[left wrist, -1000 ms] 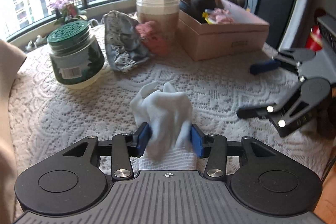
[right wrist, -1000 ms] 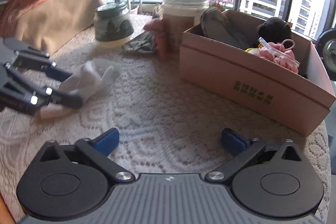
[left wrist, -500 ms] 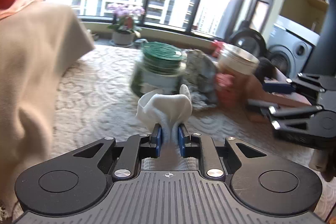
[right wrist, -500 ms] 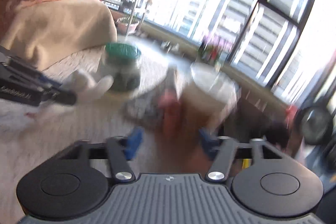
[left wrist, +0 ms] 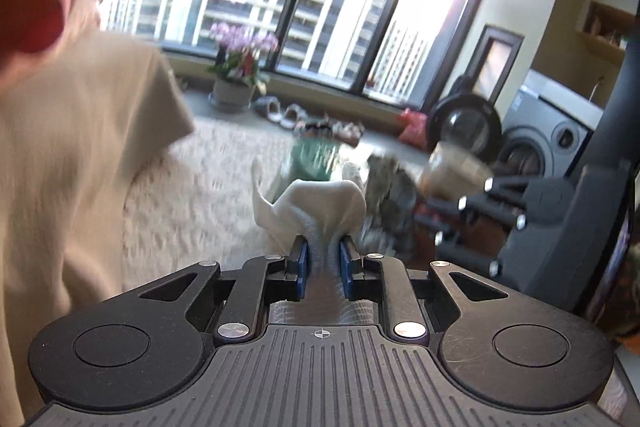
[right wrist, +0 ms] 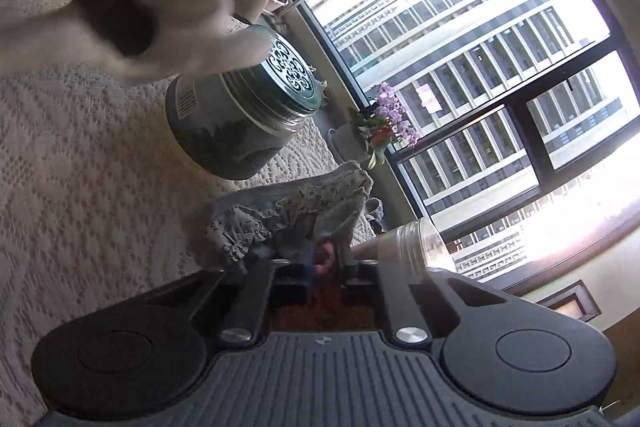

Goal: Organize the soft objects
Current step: 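Grasp the denim patterned skirt with the right tool while the left tool lifts the sock, then drop the sock and skirt into the pink box with both tools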

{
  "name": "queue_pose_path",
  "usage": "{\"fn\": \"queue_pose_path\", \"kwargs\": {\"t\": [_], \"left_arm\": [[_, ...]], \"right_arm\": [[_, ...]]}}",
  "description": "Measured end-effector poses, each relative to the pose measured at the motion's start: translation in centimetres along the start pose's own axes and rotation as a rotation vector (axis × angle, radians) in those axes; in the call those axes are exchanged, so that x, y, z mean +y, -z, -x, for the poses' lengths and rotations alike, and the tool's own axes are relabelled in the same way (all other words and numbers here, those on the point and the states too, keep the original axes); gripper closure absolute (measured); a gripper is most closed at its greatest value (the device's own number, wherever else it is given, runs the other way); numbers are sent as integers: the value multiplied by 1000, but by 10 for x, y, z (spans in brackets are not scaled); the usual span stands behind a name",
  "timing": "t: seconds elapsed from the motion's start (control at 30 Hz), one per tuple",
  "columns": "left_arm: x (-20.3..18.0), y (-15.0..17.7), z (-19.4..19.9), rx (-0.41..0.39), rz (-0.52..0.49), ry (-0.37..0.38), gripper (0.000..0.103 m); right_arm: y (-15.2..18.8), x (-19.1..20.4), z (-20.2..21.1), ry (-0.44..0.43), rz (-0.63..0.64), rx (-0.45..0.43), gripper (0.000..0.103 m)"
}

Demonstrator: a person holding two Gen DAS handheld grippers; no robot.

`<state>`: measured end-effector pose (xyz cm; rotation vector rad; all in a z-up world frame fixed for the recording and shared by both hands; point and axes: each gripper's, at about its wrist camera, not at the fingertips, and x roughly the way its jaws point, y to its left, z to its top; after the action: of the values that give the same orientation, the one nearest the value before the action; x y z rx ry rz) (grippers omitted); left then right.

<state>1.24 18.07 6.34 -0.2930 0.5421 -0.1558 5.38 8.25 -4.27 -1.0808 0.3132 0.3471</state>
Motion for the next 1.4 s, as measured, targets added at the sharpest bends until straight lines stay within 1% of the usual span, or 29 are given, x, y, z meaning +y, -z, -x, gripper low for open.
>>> {"fn": "queue_pose_path", "kwargs": {"t": [0.1, 0.17, 0.27, 0.37, 0.47, 0.53, 0.6, 0.73, 0.87, 0.97, 1.1, 1.13, 1.17, 1.2, 1.27, 1.3, 1.33, 1.4], "left_arm": [[-6, -26, 1, -67, -18, -6, 83], [-9, -47, 1, -108, -28, -8, 83], [-17, -75, -4, -136, -52, -25, 83], [-28, -95, -14, -133, -71, -43, 83], [-47, -106, -25, -115, -96, -40, 83], [-62, -109, -31, -102, -121, -31, 83], [-79, -110, -39, -91, -150, -19, 83], [-122, -108, -56, -63, -207, 19, 83], [-169, -100, -76, -33, -253, 98, 83], [-206, -84, -102, 27, -281, 202, 83], [-248, -56, -149, 138, -298, 368, 83], [-257, -48, -161, 169, -302, 399, 82], [-263, -41, -176, 203, -315, 412, 82], [-269, -33, -188, 235, -335, 400, 82], [-277, -17, -208, 282, -391, 327, 81], [-278, -12, -215, 289, -410, 289, 80], [-278, -8, -219, 288, -422, 256, 76], [-271, -6, -222, 281, -419, 230, 70]], "right_arm": [[-11, -20, 16, -9, -46, -37, 96], [-24, -45, 28, -32, -122, -61, 97], [-41, -90, 42, -77, -254, -91, 97], [-49, -134, 57, -115, -379, -137, 97], [-46, -170, 75, -121, -467, -180, 97], [-36, -192, 84, -111, -516, -204, 97], [-22, -211, 92, -72, -544, -230, 97], [17, -236, 103, 14, -589, -246, 97], [63, -259, 100, 73, -651, -220, 97], [95, -273, 94, 109, -697, -191, 97], [132, -279, 84, 129, -759, -153, 97], [139, -278, 82, 127, -773, -147, 97], [143, -278, 79, 120, -787, -143, 97], [148, -278, 75, 110, -801, -141, 97], [152, -274, 69, 85, -825, -135, 97], [154, -272, 65, 69, -835, -133, 97], [154, -271, 63, 54, -845, -132, 97], [153, -267, 57, 22, -864, -142, 97]]}}
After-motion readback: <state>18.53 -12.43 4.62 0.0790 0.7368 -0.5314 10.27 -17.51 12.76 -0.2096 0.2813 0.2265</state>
